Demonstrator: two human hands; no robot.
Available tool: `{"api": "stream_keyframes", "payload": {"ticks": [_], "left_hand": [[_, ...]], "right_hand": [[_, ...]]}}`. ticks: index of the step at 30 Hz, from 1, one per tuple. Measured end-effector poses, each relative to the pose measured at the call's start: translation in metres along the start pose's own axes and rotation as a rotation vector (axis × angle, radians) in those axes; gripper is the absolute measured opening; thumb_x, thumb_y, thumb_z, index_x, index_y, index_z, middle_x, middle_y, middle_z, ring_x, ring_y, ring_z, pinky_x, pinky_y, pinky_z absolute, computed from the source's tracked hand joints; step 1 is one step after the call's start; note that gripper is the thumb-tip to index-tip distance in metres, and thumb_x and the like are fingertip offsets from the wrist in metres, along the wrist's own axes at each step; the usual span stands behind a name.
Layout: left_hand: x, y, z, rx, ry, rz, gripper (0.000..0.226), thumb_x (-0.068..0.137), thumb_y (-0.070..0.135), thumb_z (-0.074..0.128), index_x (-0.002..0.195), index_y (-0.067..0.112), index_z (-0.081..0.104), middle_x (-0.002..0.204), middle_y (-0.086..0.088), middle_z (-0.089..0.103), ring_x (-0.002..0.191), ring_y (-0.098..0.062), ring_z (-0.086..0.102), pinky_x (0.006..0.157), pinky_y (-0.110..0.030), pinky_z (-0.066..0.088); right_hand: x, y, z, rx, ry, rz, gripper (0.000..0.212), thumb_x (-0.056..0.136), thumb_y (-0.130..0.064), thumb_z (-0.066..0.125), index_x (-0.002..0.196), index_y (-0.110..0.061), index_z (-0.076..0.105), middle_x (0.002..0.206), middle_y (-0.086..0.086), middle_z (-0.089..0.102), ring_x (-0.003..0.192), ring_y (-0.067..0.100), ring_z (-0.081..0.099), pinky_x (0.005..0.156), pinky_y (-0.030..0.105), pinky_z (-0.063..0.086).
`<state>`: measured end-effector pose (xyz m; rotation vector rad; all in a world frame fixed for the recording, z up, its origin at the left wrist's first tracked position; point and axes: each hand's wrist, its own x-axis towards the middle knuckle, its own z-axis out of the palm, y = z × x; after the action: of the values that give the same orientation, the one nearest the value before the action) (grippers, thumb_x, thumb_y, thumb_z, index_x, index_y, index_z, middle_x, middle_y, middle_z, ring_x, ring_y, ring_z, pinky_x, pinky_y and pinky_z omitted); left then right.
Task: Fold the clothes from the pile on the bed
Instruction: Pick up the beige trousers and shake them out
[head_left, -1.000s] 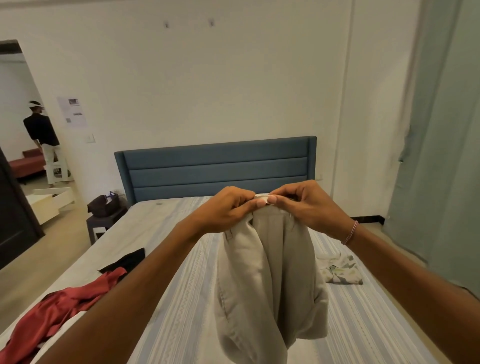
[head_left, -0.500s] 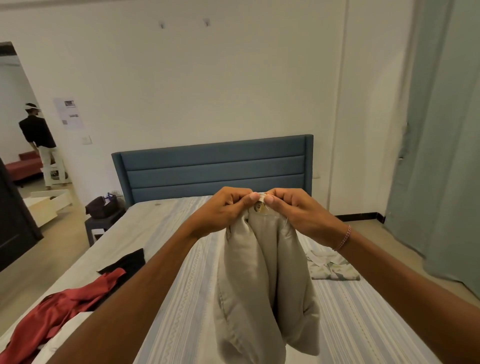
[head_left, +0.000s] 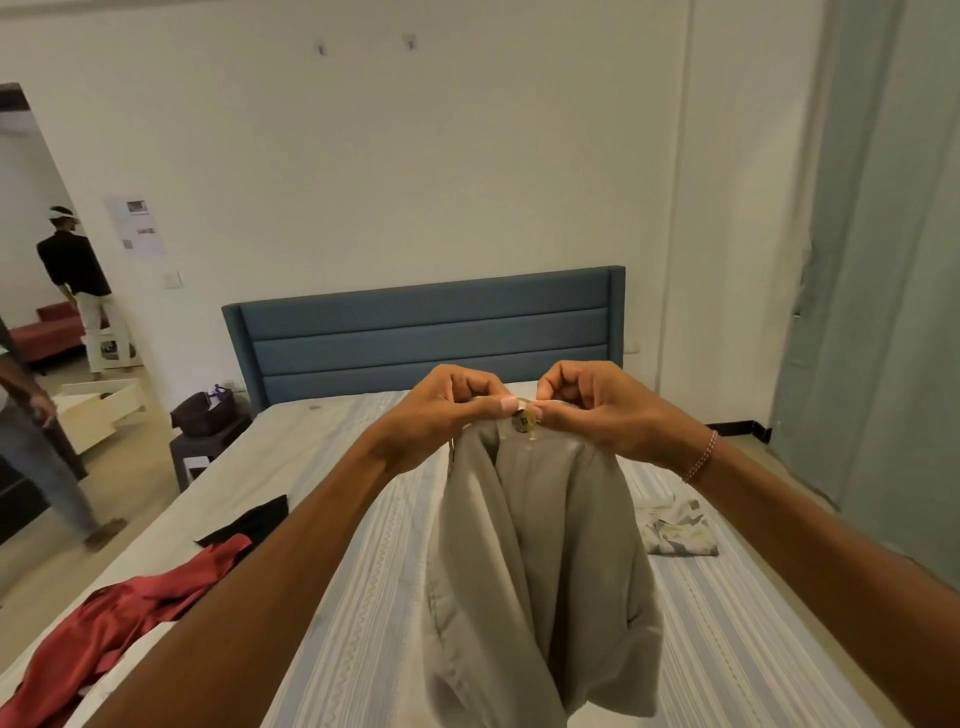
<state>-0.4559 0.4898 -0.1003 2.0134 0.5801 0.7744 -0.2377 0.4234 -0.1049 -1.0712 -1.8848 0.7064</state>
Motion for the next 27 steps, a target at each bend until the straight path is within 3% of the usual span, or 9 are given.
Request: {"api": "stream_keyframes", "payload": {"ticks": [6, 9, 13, 16, 18, 20, 22, 25, 27], "left_hand": [[0.002, 0.001, -0.007, 0.19, 0.01, 0.016, 0.017, 0.085, 0.025, 0.078, 0.092, 0.009, 0.077, 0.085, -0.006, 0.073, 0.079, -0.015, 0.066, 0.072, -0.023, 0.055], [0.002, 0.003, -0.021, 0.345, -0.052, -0.005, 0.027, 0.074, 0.032, 0.085, 0.091, 0.013, 0.077, 0.084, -0.002, 0.073, 0.075, -0.014, 0.067, 0.067, -0.022, 0.055], [0.002, -0.007, -0.043, 0.705, -0.181, -0.075, 0.024, 0.074, 0.037, 0.088, 0.076, 0.017, 0.074, 0.072, 0.0, 0.067, 0.063, -0.008, 0.06, 0.06, -0.023, 0.047], [-0.006, -0.022, -0.07, 0.887, -0.246, -0.173, 0.025, 0.078, 0.046, 0.083, 0.075, 0.022, 0.075, 0.073, -0.001, 0.069, 0.065, -0.013, 0.062, 0.063, -0.031, 0.049], [-0.014, -0.029, -0.084, 0.974, -0.299, -0.24, 0.026, 0.078, 0.055, 0.078, 0.072, 0.03, 0.073, 0.071, 0.007, 0.067, 0.067, -0.009, 0.062, 0.064, -0.026, 0.047], [-0.019, -0.032, -0.089, 1.0, -0.369, -0.298, 0.029, 0.081, 0.059, 0.073, 0.069, 0.034, 0.067, 0.064, 0.016, 0.061, 0.061, -0.003, 0.057, 0.059, -0.014, 0.039], [-0.02, -0.034, -0.091, 1.125, -0.409, -0.319, 0.039, 0.085, 0.067, 0.062, 0.069, 0.031, 0.064, 0.062, 0.016, 0.055, 0.059, -0.004, 0.052, 0.057, -0.012, 0.033], [-0.025, -0.037, -0.106, 1.482, -0.37, -0.243, 0.074, 0.08, 0.086, 0.031, 0.101, 0.03, 0.073, 0.082, 0.008, 0.06, 0.08, -0.009, 0.051, 0.073, -0.022, 0.029], [-0.029, -0.041, -0.119, 1.598, -0.315, -0.211, 0.09, 0.076, 0.09, 0.013, 0.121, 0.035, 0.069, 0.088, 0.01, 0.055, 0.086, -0.008, 0.046, 0.079, -0.026, 0.03]], "right_hand": [[0.0, 0.013, -0.011, -0.337, 0.037, -0.003, 0.039, 0.075, -0.058, 0.066, 0.081, -0.019, 0.07, 0.063, -0.003, 0.06, 0.053, 0.004, 0.051, 0.05, 0.014, 0.039], [-0.002, 0.024, -0.017, -0.419, -0.12, 0.115, 0.057, 0.074, -0.064, 0.065, 0.075, -0.008, 0.075, 0.059, 0.002, 0.058, 0.047, 0.006, 0.047, 0.044, 0.015, 0.033], [-0.006, 0.035, -0.037, -0.546, -0.37, 0.218, 0.044, 0.079, -0.058, 0.069, 0.072, -0.015, 0.072, 0.064, 0.0, 0.065, 0.051, 0.007, 0.055, 0.048, 0.013, 0.039], [-0.011, 0.045, -0.059, -0.63, -0.371, 0.25, 0.04, 0.08, -0.062, 0.065, 0.07, -0.024, 0.071, 0.061, -0.008, 0.066, 0.051, 0.004, 0.057, 0.053, 0.015, 0.043], [-0.011, 0.049, -0.071, -0.741, -0.342, 0.242, 0.049, 0.077, -0.07, 0.057, 0.07, -0.024, 0.072, 0.057, -0.011, 0.061, 0.052, 0.005, 0.056, 0.055, 0.016, 0.042], [-0.008, 0.048, -0.079, -0.909, -0.295, 0.178, 0.064, 0.078, -0.076, 0.048, 0.084, -0.019, 0.078, 0.064, -0.006, 0.061, 0.063, 0.015, 0.059, 0.058, 0.017, 0.041], [-0.002, 0.047, -0.082, -1.094, -0.271, 0.095, 0.069, 0.08, -0.076, 0.04, 0.103, -0.024, 0.079, 0.071, -0.007, 0.057, 0.071, 0.015, 0.054, 0.065, 0.017, 0.034], [0.001, 0.052, -0.089, -1.237, -0.243, 0.08, 0.075, 0.081, -0.077, 0.025, 0.125, -0.035, 0.07, 0.076, -0.014, 0.049, 0.074, 0.005, 0.039, 0.071, 0.018, 0.03], [-0.004, 0.064, -0.098, -1.247, -0.213, 0.103, 0.09, 0.078, -0.085, 0.009, 0.127, -0.039, 0.068, 0.084, -0.012, 0.05, 0.079, 0.007, 0.04, 0.073, 0.016, 0.031]]}}
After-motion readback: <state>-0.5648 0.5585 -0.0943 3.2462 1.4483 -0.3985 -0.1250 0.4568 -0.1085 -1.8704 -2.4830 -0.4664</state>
